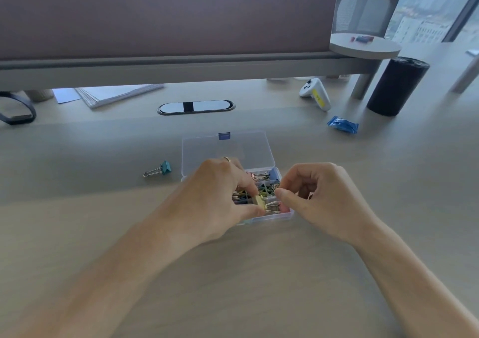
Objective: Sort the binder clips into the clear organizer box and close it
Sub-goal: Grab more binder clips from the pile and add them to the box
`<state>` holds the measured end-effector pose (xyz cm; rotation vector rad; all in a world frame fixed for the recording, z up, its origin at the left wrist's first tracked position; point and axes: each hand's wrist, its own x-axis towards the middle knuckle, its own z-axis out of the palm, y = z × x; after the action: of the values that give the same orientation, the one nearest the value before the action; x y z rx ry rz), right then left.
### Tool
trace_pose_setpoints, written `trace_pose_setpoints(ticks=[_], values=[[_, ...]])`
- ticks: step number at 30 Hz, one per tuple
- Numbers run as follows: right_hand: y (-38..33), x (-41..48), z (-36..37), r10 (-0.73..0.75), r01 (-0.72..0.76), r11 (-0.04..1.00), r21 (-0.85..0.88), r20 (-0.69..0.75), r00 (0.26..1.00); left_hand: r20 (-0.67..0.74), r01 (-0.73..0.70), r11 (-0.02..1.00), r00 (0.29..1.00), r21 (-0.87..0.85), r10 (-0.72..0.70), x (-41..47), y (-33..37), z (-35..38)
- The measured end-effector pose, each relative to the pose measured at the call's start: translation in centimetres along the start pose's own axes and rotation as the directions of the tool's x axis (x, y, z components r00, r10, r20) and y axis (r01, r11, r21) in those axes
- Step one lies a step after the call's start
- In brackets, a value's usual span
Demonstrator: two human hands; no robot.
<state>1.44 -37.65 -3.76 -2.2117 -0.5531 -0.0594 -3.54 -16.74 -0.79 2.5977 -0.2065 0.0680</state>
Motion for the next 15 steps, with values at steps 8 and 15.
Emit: trace_pose_setpoints(ticks=[8,15], values=[[0.3,0.07,-0.38,-0.058,0.057,0.997,-0.05,-0.024,0.998,0.009,-0.038,0.999,0.999,0.033,0.038,-0.11,0.02,0.05],[0.32,0.04,-0.24,-0.078,0.077,0.996,-0.049,-0.008,0.997,0.012,-0.064,0.997,0.998,0.05,0.064,-0.09,-0.37,-0.1]])
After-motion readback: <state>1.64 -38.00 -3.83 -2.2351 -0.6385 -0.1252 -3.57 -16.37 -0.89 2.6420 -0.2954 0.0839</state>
